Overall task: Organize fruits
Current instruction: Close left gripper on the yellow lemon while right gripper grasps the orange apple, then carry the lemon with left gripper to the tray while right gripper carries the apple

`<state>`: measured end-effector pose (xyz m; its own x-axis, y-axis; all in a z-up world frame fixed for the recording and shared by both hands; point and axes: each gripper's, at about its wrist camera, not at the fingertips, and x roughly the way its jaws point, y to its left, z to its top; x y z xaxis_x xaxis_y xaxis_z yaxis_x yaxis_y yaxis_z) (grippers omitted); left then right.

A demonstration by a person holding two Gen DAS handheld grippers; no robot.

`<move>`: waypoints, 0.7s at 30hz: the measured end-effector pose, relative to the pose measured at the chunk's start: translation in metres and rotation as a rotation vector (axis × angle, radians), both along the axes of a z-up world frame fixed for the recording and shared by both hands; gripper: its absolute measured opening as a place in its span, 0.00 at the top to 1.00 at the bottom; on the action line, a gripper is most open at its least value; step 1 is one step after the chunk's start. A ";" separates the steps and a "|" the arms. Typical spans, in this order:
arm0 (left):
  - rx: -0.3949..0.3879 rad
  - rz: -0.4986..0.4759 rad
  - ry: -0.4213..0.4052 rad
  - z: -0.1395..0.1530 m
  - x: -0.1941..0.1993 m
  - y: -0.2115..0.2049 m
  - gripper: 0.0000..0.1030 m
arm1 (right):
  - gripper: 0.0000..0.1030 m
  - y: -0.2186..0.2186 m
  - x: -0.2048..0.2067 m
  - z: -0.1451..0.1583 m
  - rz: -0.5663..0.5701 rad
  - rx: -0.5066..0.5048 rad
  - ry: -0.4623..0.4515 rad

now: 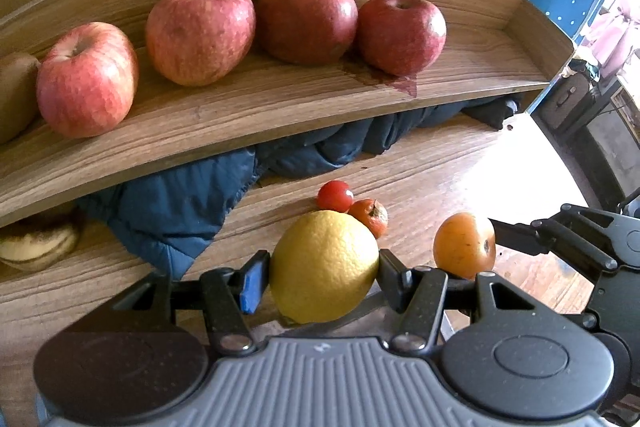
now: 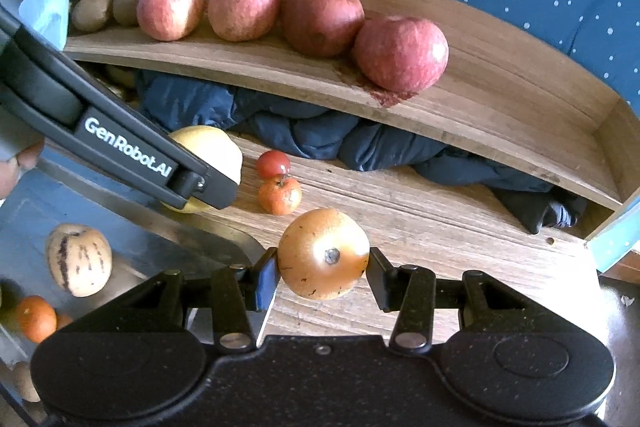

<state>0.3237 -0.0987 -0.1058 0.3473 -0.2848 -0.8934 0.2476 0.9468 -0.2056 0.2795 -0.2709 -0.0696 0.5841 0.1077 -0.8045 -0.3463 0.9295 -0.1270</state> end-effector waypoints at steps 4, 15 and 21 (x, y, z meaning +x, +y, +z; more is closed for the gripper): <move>0.000 0.004 -0.002 0.004 -0.005 -0.001 0.40 | 0.53 0.002 -0.009 0.007 0.011 0.012 -0.010; 0.004 0.002 0.004 0.006 -0.019 -0.004 0.40 | 0.53 0.008 -0.039 0.009 0.054 0.039 0.011; 0.010 -0.001 0.017 0.006 -0.032 -0.009 0.40 | 0.53 0.010 -0.053 0.009 0.099 0.043 0.034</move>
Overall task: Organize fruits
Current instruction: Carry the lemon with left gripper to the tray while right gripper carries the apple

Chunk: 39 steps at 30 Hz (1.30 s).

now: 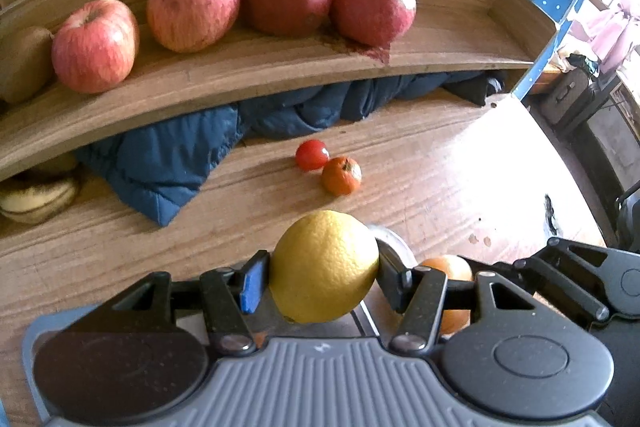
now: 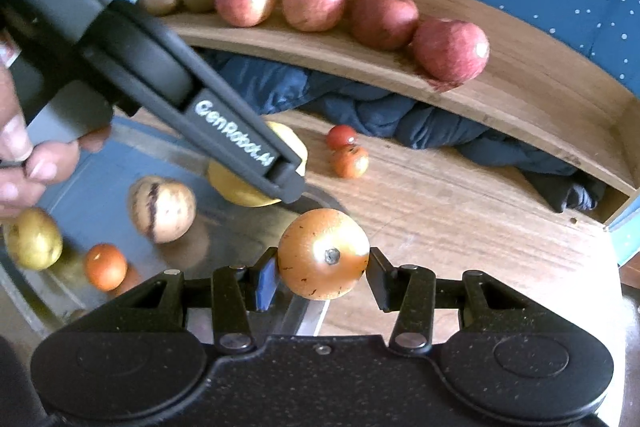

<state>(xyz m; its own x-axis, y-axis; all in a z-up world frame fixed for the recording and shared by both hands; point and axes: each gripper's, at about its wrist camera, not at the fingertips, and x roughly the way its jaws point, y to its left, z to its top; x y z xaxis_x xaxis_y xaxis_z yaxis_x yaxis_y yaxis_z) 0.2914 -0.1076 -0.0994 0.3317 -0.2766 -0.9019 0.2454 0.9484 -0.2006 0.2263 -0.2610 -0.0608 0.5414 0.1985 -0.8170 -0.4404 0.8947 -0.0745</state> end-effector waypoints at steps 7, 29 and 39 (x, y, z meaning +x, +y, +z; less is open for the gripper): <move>0.009 -0.004 0.019 -0.001 -0.007 -0.004 0.40 | 0.53 0.005 -0.012 0.000 0.047 0.001 0.015; 0.054 0.007 0.052 -0.008 -0.016 -0.018 0.40 | 0.53 0.016 -0.029 -0.006 0.123 -0.032 0.052; 0.068 0.016 0.044 -0.008 -0.018 -0.021 0.40 | 0.53 0.019 -0.031 -0.008 0.134 -0.045 0.036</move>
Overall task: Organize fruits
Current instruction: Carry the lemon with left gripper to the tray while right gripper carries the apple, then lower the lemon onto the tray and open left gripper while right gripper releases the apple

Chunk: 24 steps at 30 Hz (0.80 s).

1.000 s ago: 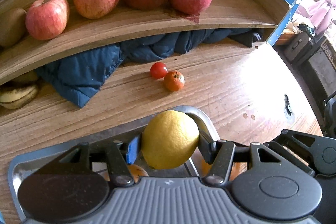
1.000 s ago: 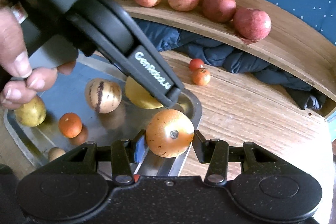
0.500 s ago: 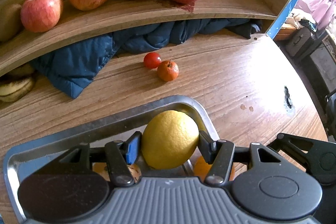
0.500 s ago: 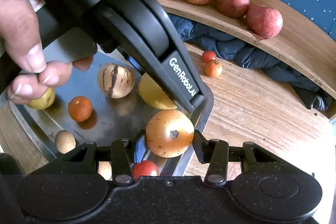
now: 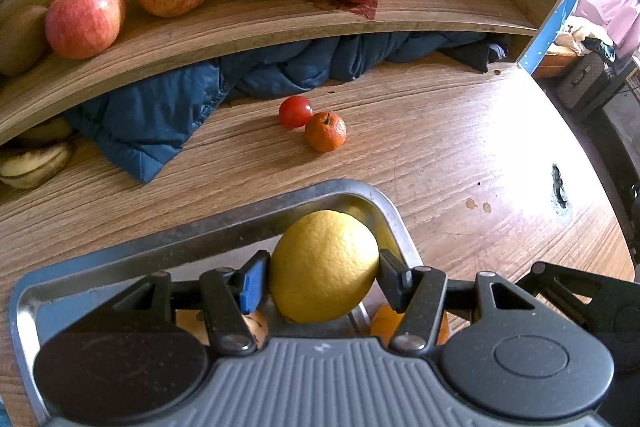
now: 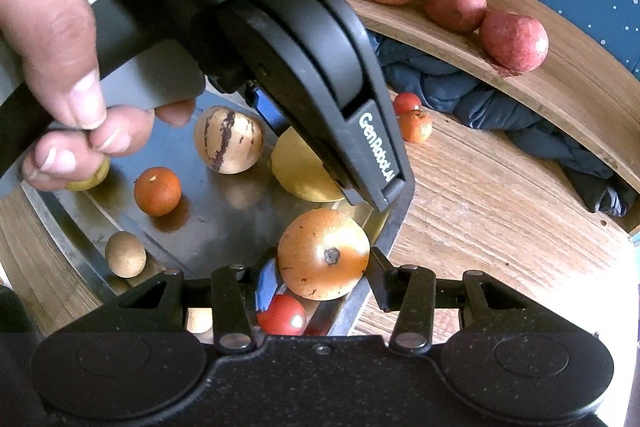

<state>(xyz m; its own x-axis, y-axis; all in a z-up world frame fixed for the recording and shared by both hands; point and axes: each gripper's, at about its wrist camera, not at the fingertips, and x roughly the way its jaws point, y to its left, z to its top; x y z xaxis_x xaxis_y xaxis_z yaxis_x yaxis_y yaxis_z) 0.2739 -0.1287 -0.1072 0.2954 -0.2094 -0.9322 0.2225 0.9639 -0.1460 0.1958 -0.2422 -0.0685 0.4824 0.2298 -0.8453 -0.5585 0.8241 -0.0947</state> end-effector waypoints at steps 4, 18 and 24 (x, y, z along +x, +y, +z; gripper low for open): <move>0.004 -0.002 -0.002 0.000 -0.001 0.000 0.40 | 0.53 0.000 0.000 0.000 -0.007 0.008 -0.004; 0.003 0.029 -0.039 0.012 -0.008 0.003 0.33 | 0.49 -0.005 -0.013 0.010 -0.017 0.037 -0.038; 0.008 0.052 -0.070 0.024 -0.014 0.005 0.23 | 0.32 -0.013 -0.021 0.021 -0.057 0.095 -0.025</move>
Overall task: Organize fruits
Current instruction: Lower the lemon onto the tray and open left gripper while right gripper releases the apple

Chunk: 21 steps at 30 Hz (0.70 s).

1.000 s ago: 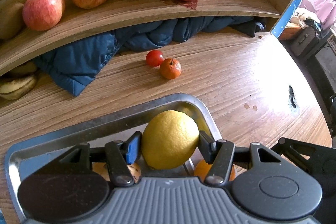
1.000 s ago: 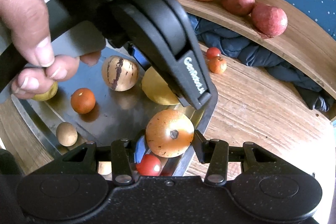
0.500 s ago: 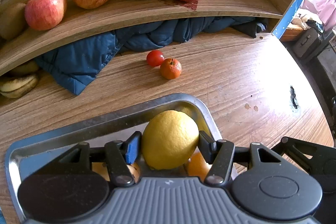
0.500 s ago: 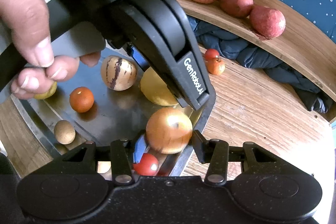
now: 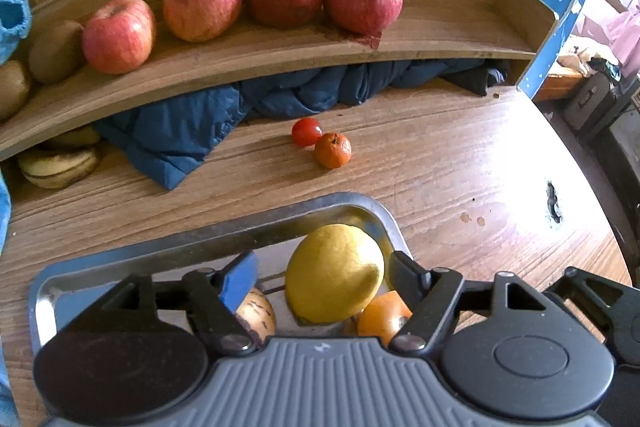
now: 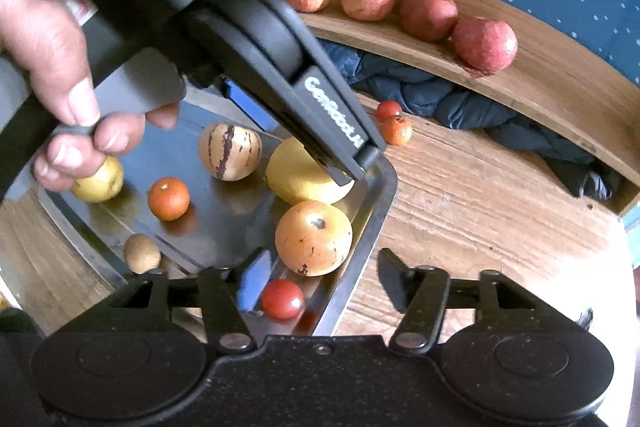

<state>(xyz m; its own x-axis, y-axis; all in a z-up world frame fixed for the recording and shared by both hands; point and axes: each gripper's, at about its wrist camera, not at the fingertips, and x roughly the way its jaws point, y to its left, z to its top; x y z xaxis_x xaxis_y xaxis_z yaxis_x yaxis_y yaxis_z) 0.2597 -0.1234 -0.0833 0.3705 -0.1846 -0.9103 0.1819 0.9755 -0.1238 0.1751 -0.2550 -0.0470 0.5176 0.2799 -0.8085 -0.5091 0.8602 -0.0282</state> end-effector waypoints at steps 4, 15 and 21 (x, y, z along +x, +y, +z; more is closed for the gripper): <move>-0.002 0.027 -0.023 0.009 -0.007 0.005 0.17 | 0.19 -0.005 -0.005 0.009 -0.023 0.042 0.001; 0.024 0.083 -0.095 0.035 -0.038 0.020 0.02 | 0.02 -0.011 -0.031 0.014 -0.033 0.099 0.027; 0.069 0.122 -0.108 0.043 -0.064 0.038 0.01 | 0.01 -0.010 -0.043 0.016 -0.019 0.103 0.029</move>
<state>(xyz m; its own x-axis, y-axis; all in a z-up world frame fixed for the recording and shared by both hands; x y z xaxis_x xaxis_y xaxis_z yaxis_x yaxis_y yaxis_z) 0.1957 -0.0856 -0.0401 0.4826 -0.0703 -0.8730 0.0697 0.9967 -0.0417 0.1325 -0.2651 -0.0309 0.5004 0.3525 -0.7908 -0.4920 0.8673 0.0753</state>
